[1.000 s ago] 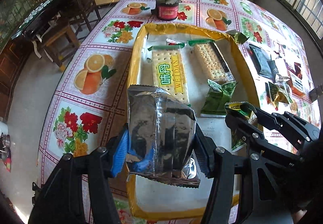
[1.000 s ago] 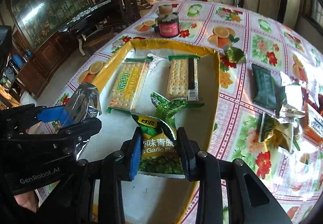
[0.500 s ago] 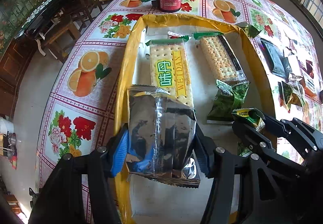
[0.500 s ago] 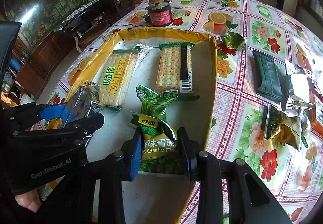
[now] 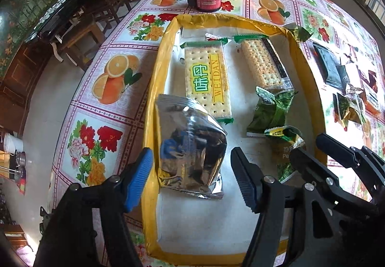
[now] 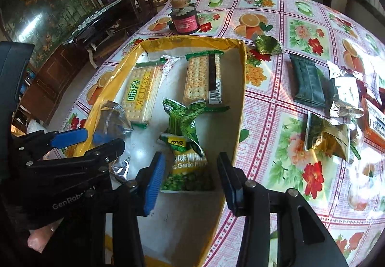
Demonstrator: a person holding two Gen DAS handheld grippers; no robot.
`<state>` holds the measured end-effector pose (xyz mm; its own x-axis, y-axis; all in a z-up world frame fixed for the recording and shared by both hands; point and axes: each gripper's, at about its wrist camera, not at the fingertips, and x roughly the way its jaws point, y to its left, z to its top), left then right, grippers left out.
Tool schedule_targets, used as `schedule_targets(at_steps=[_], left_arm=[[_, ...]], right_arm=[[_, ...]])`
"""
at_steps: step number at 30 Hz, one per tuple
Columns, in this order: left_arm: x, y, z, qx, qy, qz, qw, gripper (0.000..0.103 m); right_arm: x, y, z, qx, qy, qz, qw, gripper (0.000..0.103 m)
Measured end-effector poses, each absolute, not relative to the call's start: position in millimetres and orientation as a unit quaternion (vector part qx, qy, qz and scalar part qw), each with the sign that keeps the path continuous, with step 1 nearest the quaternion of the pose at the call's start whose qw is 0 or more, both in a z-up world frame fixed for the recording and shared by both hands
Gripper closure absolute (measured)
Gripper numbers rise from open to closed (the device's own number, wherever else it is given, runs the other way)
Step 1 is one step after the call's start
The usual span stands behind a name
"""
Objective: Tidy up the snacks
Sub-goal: 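Move both open grippers from the tray toward the remaining snacks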
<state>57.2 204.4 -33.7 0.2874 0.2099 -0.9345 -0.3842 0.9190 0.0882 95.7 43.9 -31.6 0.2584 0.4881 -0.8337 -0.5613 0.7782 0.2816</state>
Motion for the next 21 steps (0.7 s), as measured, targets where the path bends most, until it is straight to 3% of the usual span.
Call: schedule_targets(at_steps=[3, 10, 21], left_arm=[[52, 200, -25, -0.072, 0.559, 0.199, 0.801, 0.027], [37, 185, -3, -0.082, 0.526, 0.22, 0.818, 0.026], [61, 123, 20, -0.086, 0.507, 0.164, 0.842, 0.026]], right_arm=[[91, 35, -25, -0.018, 0.507, 0.337, 0.793, 0.052], [86, 10, -12, -0.004, 0.489, 0.334, 0.806, 0.05], [172, -162, -1, 0.058, 0.455, 0.181, 0.87, 0.049]])
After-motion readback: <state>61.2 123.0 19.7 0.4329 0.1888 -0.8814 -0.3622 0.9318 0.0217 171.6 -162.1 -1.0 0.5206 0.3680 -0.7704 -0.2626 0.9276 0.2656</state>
